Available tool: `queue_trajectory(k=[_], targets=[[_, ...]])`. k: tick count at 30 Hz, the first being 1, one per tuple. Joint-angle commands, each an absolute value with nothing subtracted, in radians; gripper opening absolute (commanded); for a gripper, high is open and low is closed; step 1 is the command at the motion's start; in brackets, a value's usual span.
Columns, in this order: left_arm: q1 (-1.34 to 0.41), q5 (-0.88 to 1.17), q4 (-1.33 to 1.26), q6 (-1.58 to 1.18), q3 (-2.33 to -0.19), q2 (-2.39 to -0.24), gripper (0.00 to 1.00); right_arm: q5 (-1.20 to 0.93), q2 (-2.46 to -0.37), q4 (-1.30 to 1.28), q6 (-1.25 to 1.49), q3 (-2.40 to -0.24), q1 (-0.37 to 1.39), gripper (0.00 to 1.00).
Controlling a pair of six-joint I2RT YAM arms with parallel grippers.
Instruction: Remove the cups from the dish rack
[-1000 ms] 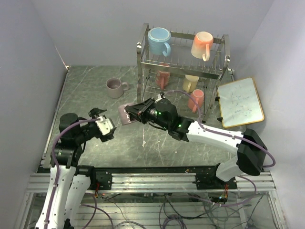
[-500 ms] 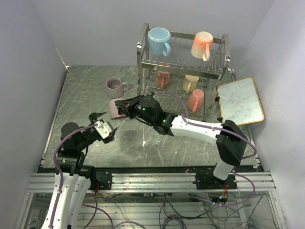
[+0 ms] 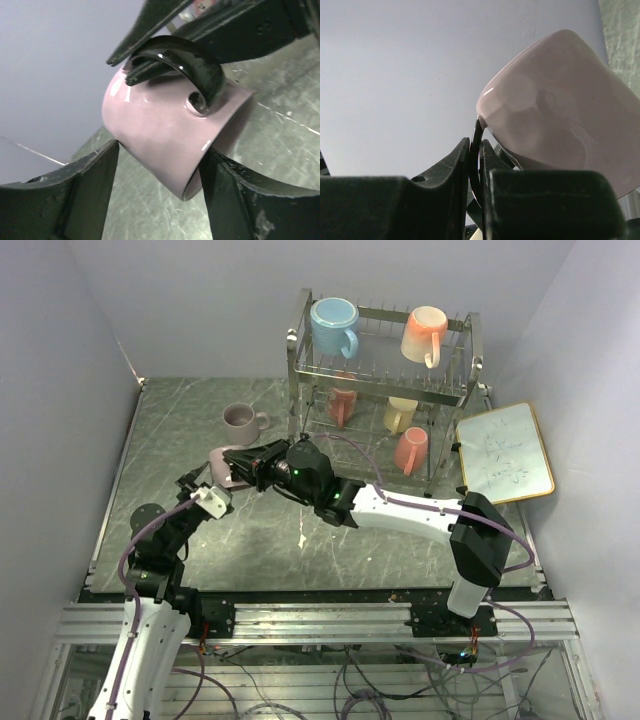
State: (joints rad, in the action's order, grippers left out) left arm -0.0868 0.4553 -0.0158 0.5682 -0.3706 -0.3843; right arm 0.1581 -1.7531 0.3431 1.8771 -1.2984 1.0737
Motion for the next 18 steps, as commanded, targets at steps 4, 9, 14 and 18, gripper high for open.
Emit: queue_trajectory(k=[4,9,14,18], targets=[[-0.092,0.363,-0.163,0.539,-0.394,-0.389,0.51,0.123,-1.714,0.491,1.926,-1.307,1.088,0.0],[-0.093,0.31,-0.165,0.538,-0.41,-0.388,0.36,0.124,-1.687,0.494,1.927,-1.276,1.09,0.0],[-0.092,0.272,-0.18,0.542,-0.42,-0.378,0.16,0.095,-1.673,0.485,1.909,-1.246,1.09,0.0],[-0.093,0.279,-0.123,0.57,-0.454,-0.387,0.07,0.035,-1.663,0.489,1.851,-1.197,1.06,0.18]])
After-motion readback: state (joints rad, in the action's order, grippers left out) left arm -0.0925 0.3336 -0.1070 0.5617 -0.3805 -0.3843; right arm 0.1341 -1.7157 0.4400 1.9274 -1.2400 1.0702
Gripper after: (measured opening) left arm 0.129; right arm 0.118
